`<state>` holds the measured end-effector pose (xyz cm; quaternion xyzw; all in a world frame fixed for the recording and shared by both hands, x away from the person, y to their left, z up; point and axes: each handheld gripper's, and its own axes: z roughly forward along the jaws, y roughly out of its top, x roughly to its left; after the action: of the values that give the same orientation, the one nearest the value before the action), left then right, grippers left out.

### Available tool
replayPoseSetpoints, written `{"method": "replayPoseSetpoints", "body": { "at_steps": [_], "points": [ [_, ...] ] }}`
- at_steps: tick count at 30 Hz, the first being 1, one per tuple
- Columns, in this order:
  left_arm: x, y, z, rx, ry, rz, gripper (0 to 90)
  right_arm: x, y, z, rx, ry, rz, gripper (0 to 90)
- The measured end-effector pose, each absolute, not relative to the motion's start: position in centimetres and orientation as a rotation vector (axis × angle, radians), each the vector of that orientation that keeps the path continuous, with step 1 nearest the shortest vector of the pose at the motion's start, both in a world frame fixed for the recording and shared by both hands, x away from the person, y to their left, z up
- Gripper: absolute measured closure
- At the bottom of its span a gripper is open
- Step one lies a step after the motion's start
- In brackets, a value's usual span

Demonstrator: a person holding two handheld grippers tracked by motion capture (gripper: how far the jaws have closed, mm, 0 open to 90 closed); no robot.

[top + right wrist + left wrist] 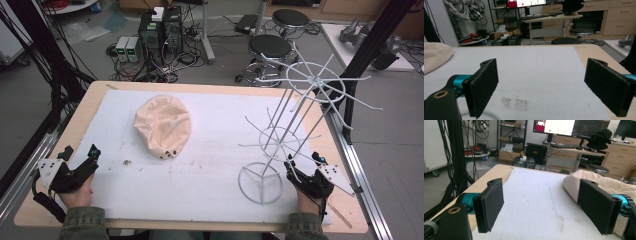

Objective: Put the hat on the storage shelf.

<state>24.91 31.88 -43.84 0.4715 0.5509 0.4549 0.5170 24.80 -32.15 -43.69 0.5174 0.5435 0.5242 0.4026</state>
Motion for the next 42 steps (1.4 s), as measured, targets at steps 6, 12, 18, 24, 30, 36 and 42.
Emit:
{"method": "replayPoseSetpoints", "body": {
  "at_steps": [6,12,18,24,30,36,42],
  "points": [
    [24.8,31.9,-43.8,1.122,1.303,1.093,21.5,24.8,-32.2,-43.7,1.307,1.371,1.328,11.2],
    [24.8,31.9,-43.8,1.122,1.307,1.092,21.5,24.8,-32.2,-43.7,1.310,1.374,1.325,11.2],
    [24.8,31.9,-43.8,1.119,1.308,1.095,21.5,24.8,-32.2,-43.7,1.309,1.376,1.329,11.2],
    [24.9,31.9,-43.8,1.115,1.307,1.098,21.5,24.9,-32.2,-43.8,1.313,1.378,1.332,11.2],
    [25.0,32.2,-43.1,1.065,1.320,1.082,21.5,24.8,-32.2,-43.8,1.312,1.378,1.330,11.2],
    [25.5,32.0,-42.2,1.097,1.345,1.042,21.3,24.8,-32.1,-43.7,1.312,1.382,1.336,11.2],
    [26.0,31.3,-41.5,1.145,1.308,1.055,21.3,24.8,-32.1,-43.8,1.304,1.395,1.344,11.2]
  ]
}}
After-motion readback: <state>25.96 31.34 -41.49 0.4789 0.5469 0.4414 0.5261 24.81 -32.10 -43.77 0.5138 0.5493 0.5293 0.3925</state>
